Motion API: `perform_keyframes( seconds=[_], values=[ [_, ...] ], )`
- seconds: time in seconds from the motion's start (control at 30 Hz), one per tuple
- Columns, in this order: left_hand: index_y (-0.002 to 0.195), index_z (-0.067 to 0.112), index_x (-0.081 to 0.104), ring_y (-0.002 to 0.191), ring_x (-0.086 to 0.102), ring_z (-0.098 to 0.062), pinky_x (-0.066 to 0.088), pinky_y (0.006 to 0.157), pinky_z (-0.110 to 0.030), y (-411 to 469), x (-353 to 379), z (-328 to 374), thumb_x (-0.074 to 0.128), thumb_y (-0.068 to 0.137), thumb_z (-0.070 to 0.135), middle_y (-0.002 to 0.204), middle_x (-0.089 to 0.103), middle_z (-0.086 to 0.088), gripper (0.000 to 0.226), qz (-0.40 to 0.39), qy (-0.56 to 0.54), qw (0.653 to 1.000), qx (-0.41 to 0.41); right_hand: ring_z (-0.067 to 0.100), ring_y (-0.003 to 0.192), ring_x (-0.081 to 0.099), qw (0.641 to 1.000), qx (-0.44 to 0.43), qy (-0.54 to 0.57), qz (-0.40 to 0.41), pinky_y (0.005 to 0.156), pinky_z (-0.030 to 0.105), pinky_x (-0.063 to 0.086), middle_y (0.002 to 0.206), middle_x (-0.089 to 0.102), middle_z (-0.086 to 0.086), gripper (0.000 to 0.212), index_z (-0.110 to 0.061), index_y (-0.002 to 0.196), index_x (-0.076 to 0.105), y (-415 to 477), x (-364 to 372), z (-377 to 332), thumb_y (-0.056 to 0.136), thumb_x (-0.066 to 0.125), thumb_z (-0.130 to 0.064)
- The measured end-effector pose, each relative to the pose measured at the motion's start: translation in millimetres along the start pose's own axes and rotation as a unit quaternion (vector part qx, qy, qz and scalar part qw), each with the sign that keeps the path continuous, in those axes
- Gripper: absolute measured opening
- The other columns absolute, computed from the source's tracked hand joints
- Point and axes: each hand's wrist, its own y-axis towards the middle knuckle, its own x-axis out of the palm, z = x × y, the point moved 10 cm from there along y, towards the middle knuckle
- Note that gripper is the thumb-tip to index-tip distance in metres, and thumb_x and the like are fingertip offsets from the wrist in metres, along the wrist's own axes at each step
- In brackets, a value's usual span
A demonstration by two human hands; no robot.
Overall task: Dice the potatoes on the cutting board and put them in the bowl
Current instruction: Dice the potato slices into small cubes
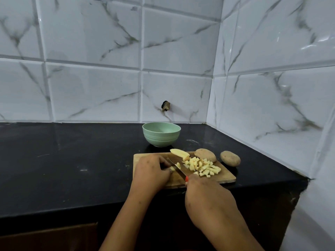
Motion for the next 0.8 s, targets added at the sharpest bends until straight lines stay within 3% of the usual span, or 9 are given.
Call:
perform_keyframes(
  seconds=[0.13,0.3,0.43,0.57,0.7,0.8],
  values=[
    [0.096,0.026,0.074,0.073,0.047,0.001,0.033,0.057,-0.007,-0.1,0.0,0.4,0.067,0.085,0.027,0.081,0.055,0.021,0.013,-0.007,-0.004,1.0,-0.007,0.017,0.085,0.053,0.999,0.03,-0.007,-0.025,0.067,0.03,0.04,0.107,0.059,0.001,0.027,-0.019,0.122,0.049,9.5,8.2,-1.5,0.095,0.049,-0.017],
    [0.091,0.027,0.074,0.078,0.05,0.0,0.038,0.068,-0.014,-4.2,-5.8,-5.0,0.072,0.081,0.032,0.092,0.066,0.015,0.012,0.015,-0.006,0.999,-0.03,0.018,0.084,0.051,0.999,0.025,-0.018,-0.022,0.067,0.03,0.039,0.11,0.061,0.003,0.028,-0.016,0.123,0.049,16.3,5.1,-6.5,0.095,0.047,-0.015],
    [0.092,0.026,0.074,0.082,0.051,-0.002,0.041,0.072,-0.017,-5.6,-7.8,-7.9,0.072,0.081,0.033,0.095,0.067,0.012,0.014,0.016,-0.003,0.999,-0.035,0.015,0.079,0.05,1.0,-0.001,-0.005,0.005,0.056,0.025,0.036,0.095,0.052,-0.001,0.024,-0.018,0.121,0.048,3.8,-1.7,-4.0,0.097,0.044,-0.017],
    [0.092,0.025,0.074,0.085,0.053,-0.002,0.044,0.076,-0.018,-3.7,-6.2,-10.0,0.071,0.082,0.027,0.097,0.067,0.013,0.011,0.002,-0.018,0.999,-0.036,0.013,0.081,0.051,1.0,-0.016,0.0,-0.003,0.062,0.026,0.039,0.09,0.049,-0.004,0.022,-0.021,0.12,0.048,-4.9,1.0,-8.7,0.098,0.045,-0.021],
    [0.089,0.026,0.075,0.076,0.053,-0.002,0.047,0.074,-0.02,-4.4,-5.2,-9.5,0.07,0.083,0.025,0.087,0.065,0.016,0.008,-0.004,-0.028,0.999,-0.039,0.017,0.086,0.054,0.999,0.022,-0.006,-0.045,0.066,0.029,0.04,0.1,0.055,0.0,0.027,-0.018,0.121,0.047,2.7,12.7,-8.9,0.094,0.051,-0.019],
    [0.088,0.025,0.075,0.079,0.053,-0.001,0.048,0.077,-0.021,-5.4,-6.0,-9.8,0.07,0.082,0.024,0.089,0.067,0.014,0.008,0.001,-0.032,0.999,-0.042,0.018,0.084,0.051,0.999,0.023,-0.003,-0.029,0.065,0.03,0.037,0.106,0.059,0.002,0.025,-0.016,0.12,0.049,10.9,11.2,-14.3,0.095,0.048,-0.018]
  ],
)
